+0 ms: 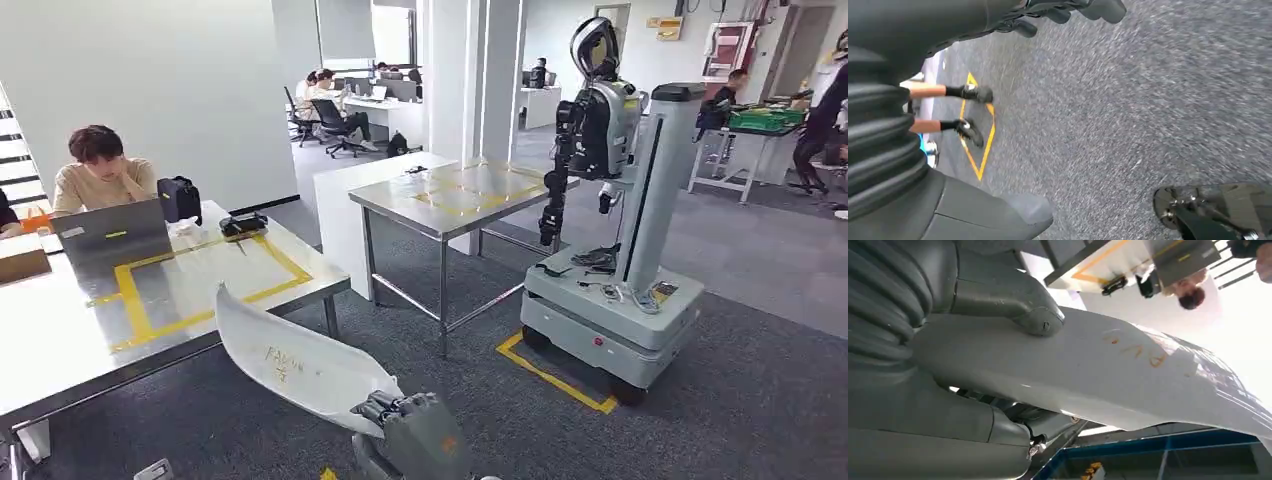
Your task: Take the parts from the cabinet and place them on the table.
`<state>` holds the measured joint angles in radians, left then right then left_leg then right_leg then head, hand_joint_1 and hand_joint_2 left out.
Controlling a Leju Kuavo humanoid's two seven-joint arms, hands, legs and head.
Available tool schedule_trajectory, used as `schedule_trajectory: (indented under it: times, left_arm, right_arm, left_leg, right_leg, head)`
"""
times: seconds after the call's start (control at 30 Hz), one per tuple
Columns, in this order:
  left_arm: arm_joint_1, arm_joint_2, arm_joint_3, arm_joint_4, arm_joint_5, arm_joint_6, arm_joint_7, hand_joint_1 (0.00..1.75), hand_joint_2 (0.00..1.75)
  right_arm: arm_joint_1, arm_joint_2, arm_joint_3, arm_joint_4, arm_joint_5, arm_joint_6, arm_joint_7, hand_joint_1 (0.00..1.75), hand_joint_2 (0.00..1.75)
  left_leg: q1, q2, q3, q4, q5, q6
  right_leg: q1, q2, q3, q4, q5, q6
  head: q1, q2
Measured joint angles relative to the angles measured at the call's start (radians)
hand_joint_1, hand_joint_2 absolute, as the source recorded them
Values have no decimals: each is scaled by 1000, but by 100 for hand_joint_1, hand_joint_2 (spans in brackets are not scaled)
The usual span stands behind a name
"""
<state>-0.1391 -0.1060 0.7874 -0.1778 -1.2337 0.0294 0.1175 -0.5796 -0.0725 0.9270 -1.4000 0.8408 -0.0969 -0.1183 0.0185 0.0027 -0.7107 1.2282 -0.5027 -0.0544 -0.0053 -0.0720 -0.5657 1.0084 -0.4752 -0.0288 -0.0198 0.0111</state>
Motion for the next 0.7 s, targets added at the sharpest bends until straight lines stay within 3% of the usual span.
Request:
schedule_trajectory:
  times: [0.03, 0.07, 0.1, 0.13, 0.23, 0.27, 0.3, 0.33, 0.37, 0.4, 0.43, 0.47, 0.5, 0.53, 0.57, 0.6, 0.7]
  left_arm:
    - [0, 2, 0, 0, 0, 1, 0, 0, 175]
    - [-2, 2, 0, 0, 0, 2, 0, 0, 175]
    - [-4, 1, 0, 0, 0, 2, 0, 0, 175]
    - [-4, 1, 0, -1, 0, 2, 0, 0, 175]
    - [0, 1, 3, 0, 5, 2, 5, 0, 175]
    - [1, 1, 7, -1, 5, 2, 7, 0, 175]
    - [-1, 2, 9, -1, 6, 2, 10, 0, 175]
    - [-4, 2, 10, -1, 6, 3, 10, 0, 175]
    - [-6, 2, 10, -1, 6, 4, 12, 0, 175]
    - [-5, 1, 10, -1, 6, 4, 14, 0, 175]
    - [-4, 1, 11, -1, 6, 4, 14, 0, 175]
    - [-2, 1, 12, -1, 6, 4, 17, 0, 175]
    - [-2, 2, 14, -1, 6, 5, 17, 0, 175]
    - [-3, 2, 14, -1, 6, 5, 17, 0, 175]
    - [-4, 2, 14, -1, 6, 5, 18, 0, 175]
    - [-4, -1, 14, -1, 6, 6, 19, 0, 175]
    - [-3, -1, 15, -1, 4, 7, 23, 0, 175]
  right_arm:
    - [0, 0, 0, 0, 0, 0, 0, 175, 175]
    - [-1, 0, 0, 0, -1, 0, 1, 175, 175]
    - [-2, 0, 0, 0, -3, -1, 2, 175, 175]
    - [-1, 0, 0, 0, -3, -1, 3, 175, 175]
    - [-3, 0, -1, 0, -4, -5, 11, 175, 175]
    - [-4, -2, -3, 0, -4, -7, 10, 175, 175]
    - [-7, -3, -6, 0, -5, -14, 10, 175, 175]
    - [-10, -8, -10, 0, -6, -18, 10, 175, 175]
    - [-10, -15, -11, 0, -6, -19, 10, 175, 175]
    - [-9, -22, -11, 0, -6, -19, 10, 175, 175]
    - [-8, -25, -11, 2, -6, -19, 10, 175, 175]
    - [-9, -26, -11, 2, -6, -19, 10, 175, 175]
    - [-9, -26, -12, 2, -6, -19, 10, 175, 175]
    - [-10, -26, -13, 2, -6, -19, 10, 175, 175]
    - [-12, -26, -15, 2, -6, -20, 10, 175, 175]
    - [-15, -28, -16, 2, -6, -21, 10, 175, 175]
    - [-20, -29, -23, 2, -6, -24, 10, 175, 175]
  left_leg:
    - [1, 21, 59, -104, 42, -1]
    - [-1, 74, 101, -188, 49, -1]
    - [-9, 76, 106, -186, 45, 13]
    - [-7, 59, 102, -185, 48, 28]
    - [-7, 27, 97, -187, 54, 46]
    - [-1, 16, 97, -190, 58, 53]
    - [1, 6, 94, -190, 60, 57]
    - [1, -3, 91, -190, 63, 62]
    - [1, -18, 88, -190, 64, 64]
    - [0, -33, 85, -189, 66, 65]
    - [0, -46, 83, -189, 68, 65]
    - [0, -60, 81, -188, 70, 63]
    - [0, -75, 81, -188, 72, 61]
    - [0, -90, 81, -188, 75, 58]
    - [0, -103, 81, -188, 77, 55]
    - [-1, -113, 77, -188, 81, 49]
    - [7, -144, 66, -197, 94, 27]
  right_leg:
    - [-2, -15, 0, 6, -4, 5]
    - [1, -25, 0, 16, -11, 12]
    - [9, -33, -3, 21, -17, 19]
    - [10, -41, -3, 20, -17, 22]
    - [9, -71, 4, 19, -19, 34]
    - [3, -41, 1, 31, -31, 44]
    - [0, 13, -15, 70, -61, 49]
    - [-3, 47, -48, 142, -102, 52]
    - [-3, 63, -92, 240, -145, 55]
    - [-2, 67, -130, 316, -171, 55]
    - [-2, 68, -148, 348, -172, 53]
    - [-2, 70, -142, 328, -149, 49]
    - [-2, 73, -111, 266, -110, 44]
    - [-2, 83, -62, 168, -60, 38]
    - [-2, 112, -17, 79, -23, 31]
    - [-2, 162, 6, 24, -33, 24]
    - [7, 128, 2, 21, -24, 25]
  head:
    - [0, 0]
    - [-1, 0]
    - [-2, 0]
    - [1, 0]
    - [2, 0]
    - [2, 0]
    - [3, 0]
    - [4, 0]
    - [4, 0]
    - [5, 0]
    - [5, 0]
    - [5, 0]
    - [5, 0]
    - [5, 0]
    - [5, 0]
    - [4, 0]
    - [8, 0]
